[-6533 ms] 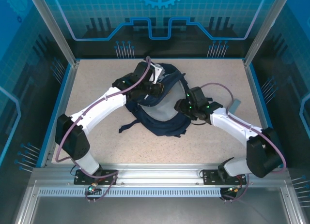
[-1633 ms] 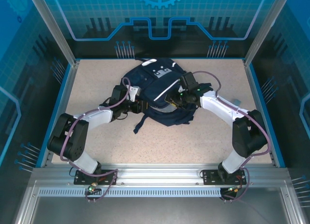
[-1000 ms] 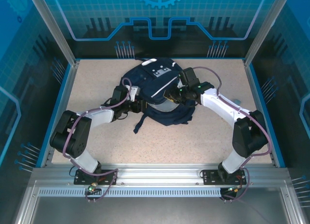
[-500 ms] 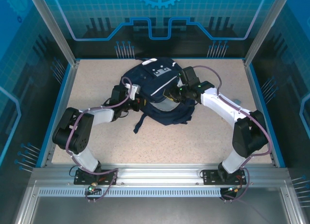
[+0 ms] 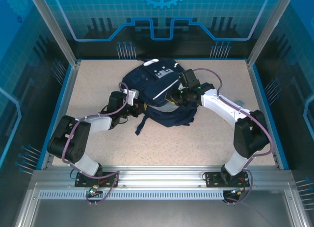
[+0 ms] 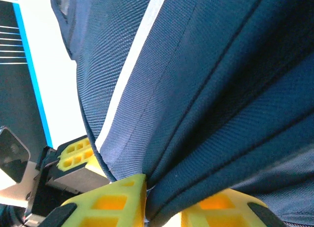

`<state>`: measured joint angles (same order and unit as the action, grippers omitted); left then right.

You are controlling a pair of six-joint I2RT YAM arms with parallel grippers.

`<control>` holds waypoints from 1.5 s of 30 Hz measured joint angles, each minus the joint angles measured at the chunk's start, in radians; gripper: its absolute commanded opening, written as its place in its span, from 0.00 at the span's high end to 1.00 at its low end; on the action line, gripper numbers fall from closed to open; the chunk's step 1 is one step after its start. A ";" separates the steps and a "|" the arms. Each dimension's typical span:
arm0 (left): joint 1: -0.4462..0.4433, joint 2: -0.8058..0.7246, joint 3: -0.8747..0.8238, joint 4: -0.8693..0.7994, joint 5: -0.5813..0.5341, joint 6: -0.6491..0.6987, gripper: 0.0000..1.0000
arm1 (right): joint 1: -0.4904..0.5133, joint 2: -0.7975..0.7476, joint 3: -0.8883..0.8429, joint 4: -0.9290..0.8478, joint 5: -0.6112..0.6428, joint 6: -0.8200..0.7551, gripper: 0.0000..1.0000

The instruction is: Pack books, pencil case, and school supplies into a backpack

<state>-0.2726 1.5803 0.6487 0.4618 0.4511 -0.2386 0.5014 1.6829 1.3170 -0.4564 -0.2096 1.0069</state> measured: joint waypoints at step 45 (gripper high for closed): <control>-0.105 -0.338 0.016 -0.493 -0.217 -0.263 0.13 | 0.306 -0.150 -0.181 -0.167 0.463 -0.233 0.39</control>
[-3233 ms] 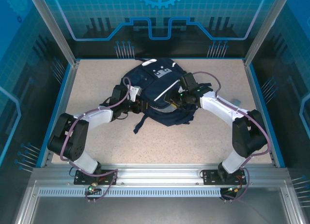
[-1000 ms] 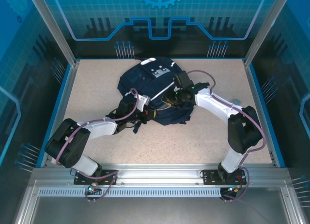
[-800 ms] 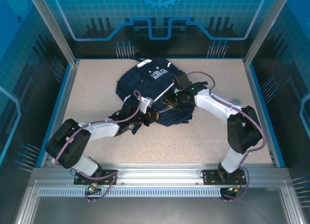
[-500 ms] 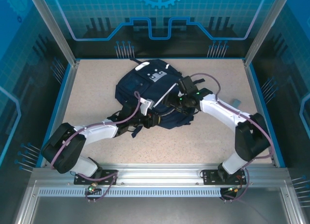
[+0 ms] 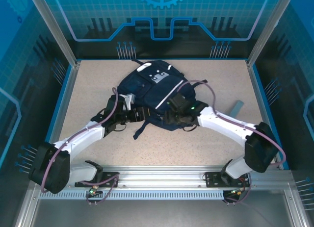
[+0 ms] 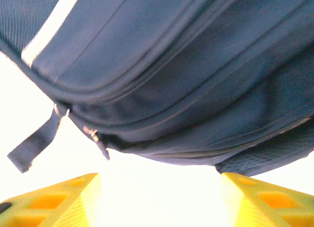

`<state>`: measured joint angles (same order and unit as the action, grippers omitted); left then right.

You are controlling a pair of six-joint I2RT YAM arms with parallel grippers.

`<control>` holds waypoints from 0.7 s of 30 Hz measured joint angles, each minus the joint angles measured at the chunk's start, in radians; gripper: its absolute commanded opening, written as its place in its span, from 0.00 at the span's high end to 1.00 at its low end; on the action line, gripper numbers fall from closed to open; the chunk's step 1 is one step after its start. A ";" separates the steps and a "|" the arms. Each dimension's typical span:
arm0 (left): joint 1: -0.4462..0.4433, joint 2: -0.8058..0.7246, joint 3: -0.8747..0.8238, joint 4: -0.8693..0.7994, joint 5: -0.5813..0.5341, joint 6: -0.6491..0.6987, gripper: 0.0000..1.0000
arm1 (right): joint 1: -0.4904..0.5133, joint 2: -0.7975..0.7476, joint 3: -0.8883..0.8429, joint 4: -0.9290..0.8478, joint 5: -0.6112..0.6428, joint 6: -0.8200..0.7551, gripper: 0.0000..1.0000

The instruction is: Pack books, pencil case, and school supplies into a backpack

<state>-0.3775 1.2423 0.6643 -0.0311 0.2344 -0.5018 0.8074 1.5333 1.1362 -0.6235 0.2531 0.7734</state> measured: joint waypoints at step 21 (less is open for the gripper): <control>0.019 0.000 0.034 -0.130 -0.104 -0.139 0.08 | 0.110 0.244 0.115 0.029 0.138 0.042 0.63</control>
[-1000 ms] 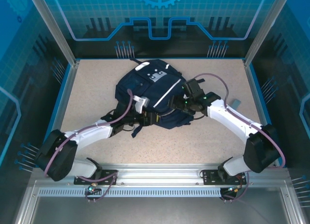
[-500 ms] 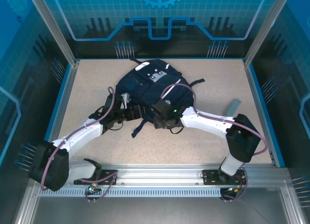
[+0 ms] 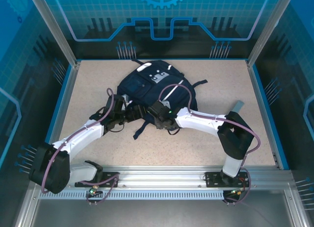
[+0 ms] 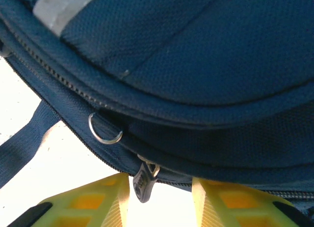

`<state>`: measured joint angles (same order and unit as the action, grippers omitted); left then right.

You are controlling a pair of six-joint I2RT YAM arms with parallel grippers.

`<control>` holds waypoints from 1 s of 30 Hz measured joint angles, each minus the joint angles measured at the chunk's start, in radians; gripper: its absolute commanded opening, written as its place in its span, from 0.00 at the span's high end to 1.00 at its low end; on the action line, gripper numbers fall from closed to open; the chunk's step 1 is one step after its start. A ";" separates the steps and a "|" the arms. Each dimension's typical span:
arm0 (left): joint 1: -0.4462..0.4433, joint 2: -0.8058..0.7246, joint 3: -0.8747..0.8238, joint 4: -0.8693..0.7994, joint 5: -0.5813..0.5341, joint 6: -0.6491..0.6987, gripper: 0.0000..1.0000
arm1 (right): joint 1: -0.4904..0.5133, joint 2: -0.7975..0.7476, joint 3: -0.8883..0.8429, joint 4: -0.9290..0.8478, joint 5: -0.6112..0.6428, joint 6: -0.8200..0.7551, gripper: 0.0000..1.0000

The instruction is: Pack books, pencil case, and school supplies into a backpack

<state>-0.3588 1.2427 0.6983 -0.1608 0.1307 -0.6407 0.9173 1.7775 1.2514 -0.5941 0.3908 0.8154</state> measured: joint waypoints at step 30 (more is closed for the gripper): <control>-0.004 0.161 0.000 0.198 0.130 -0.363 0.49 | -0.003 -0.014 0.013 0.039 -0.016 -0.103 1.00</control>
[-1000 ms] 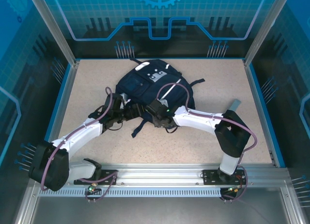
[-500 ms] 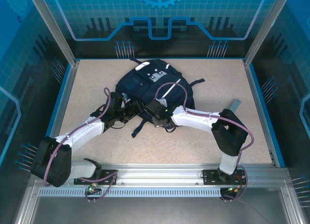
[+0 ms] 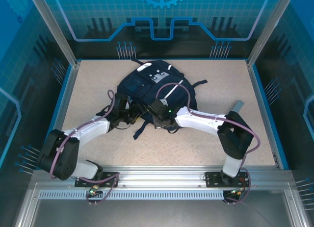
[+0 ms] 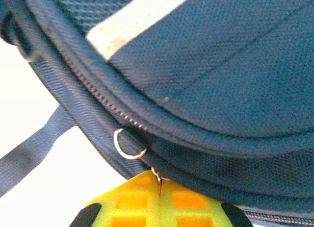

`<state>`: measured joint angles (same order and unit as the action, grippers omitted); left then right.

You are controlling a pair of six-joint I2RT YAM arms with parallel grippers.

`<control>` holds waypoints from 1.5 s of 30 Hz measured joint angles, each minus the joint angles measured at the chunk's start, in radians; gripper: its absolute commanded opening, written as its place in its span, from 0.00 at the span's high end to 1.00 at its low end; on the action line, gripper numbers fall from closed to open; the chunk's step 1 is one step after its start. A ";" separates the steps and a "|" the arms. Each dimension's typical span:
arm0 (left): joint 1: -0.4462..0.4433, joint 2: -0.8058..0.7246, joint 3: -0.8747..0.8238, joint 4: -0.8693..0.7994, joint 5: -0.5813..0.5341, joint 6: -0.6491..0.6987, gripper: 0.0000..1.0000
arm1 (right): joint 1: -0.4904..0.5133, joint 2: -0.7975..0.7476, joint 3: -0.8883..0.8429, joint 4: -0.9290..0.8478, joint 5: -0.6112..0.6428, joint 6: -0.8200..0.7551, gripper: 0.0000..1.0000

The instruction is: Pack books, pencil case, and school supplies into a backpack

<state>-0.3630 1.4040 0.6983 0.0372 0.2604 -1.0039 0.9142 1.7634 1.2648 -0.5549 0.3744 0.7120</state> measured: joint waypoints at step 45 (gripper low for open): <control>0.037 0.055 0.047 0.007 -0.039 0.083 0.84 | -0.291 -0.170 -0.080 -0.056 -0.080 -0.101 1.00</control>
<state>-0.3256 1.4586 0.7448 0.0441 0.2211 -0.9211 0.6235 1.5936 1.1851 -0.6109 0.2943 0.6106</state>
